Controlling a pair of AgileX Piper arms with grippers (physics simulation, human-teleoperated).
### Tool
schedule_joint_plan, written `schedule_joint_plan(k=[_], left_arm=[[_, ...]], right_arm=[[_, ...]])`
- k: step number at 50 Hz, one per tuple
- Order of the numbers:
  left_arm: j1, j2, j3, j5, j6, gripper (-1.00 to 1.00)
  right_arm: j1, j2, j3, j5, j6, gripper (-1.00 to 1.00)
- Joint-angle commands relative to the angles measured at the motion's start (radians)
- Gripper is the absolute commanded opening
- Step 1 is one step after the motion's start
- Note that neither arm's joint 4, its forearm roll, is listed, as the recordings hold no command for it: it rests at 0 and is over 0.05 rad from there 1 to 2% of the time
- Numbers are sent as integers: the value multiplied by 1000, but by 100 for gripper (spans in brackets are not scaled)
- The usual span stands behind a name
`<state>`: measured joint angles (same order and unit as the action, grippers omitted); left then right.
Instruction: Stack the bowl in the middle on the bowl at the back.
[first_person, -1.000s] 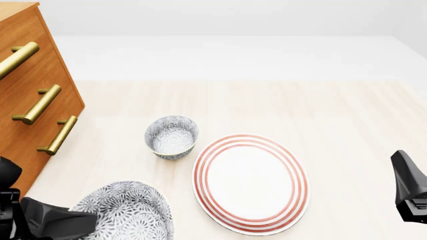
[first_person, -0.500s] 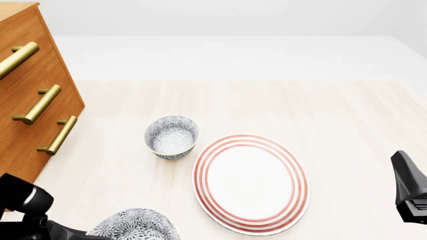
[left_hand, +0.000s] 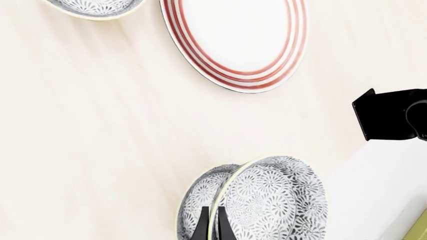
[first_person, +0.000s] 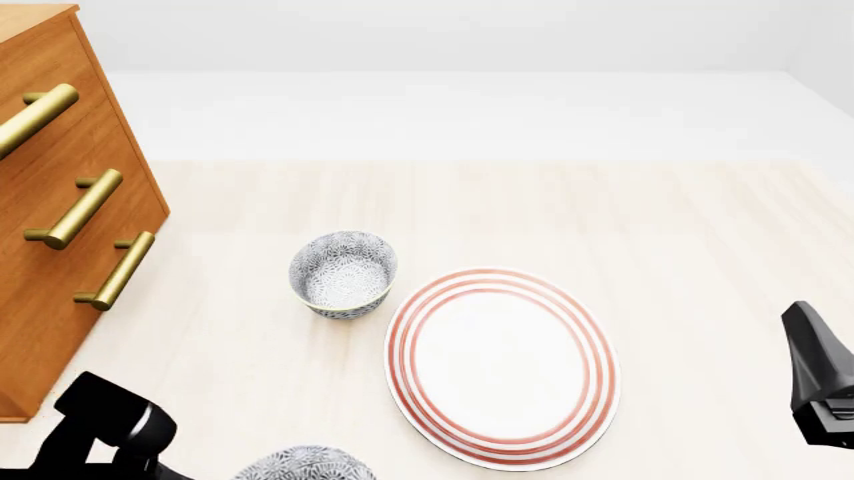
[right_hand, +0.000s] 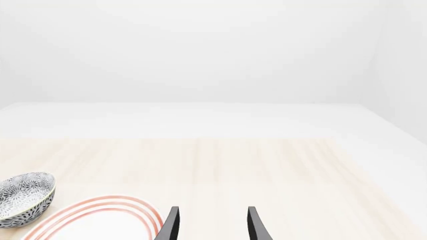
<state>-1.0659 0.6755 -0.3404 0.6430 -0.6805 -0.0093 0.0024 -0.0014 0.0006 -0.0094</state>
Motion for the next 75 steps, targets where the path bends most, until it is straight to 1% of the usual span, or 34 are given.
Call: schedule_joint_plan(k=[1,20,26,30,33,35,36,39,46,56,61,66,70,72,74,75], left_arm=[[-21,29,21,-41,-9,100],[-53,61,15,-63,-25,100],[-49,57,14,-58,-21,100],[-42,41,-4,-32,-10,100],[-30,17,-19,-1,0,100],[-14,-17,-32,42,16,100],[-14,-18,-32,43,16,100],[15,-76,-42,109,36,100],[42,-139,-52,180,52,100],[84,-213,-96,280,83,100],[130,-270,-161,360,113,100],[167,-335,-216,424,123,100],[223,-405,-274,499,136,100],[258,-429,-306,532,156,100],[295,-458,-350,567,160,100],[327,-477,-374,577,164,100]], right_arm=[[0,0,0,0,0,100],[0,0,0,0,-1,100],[0,0,0,0,0,100],[0,0,0,0,-1,100],[0,-1,0,0,0,100],[0,0,0,0,-1,100],[0,0,0,0,-1,100],[0,0,0,0,0,100],[0,-1,0,0,-1,100],[-1,-1,0,0,-1,100],[-1,-1,0,0,0,100],[0,-1,0,0,0,100],[-6,-2,-1,-6,-4,100],[-18,-2,-6,-10,19,100],[-42,-1,-7,2,59,100],[-44,0,-27,3,53,100]])
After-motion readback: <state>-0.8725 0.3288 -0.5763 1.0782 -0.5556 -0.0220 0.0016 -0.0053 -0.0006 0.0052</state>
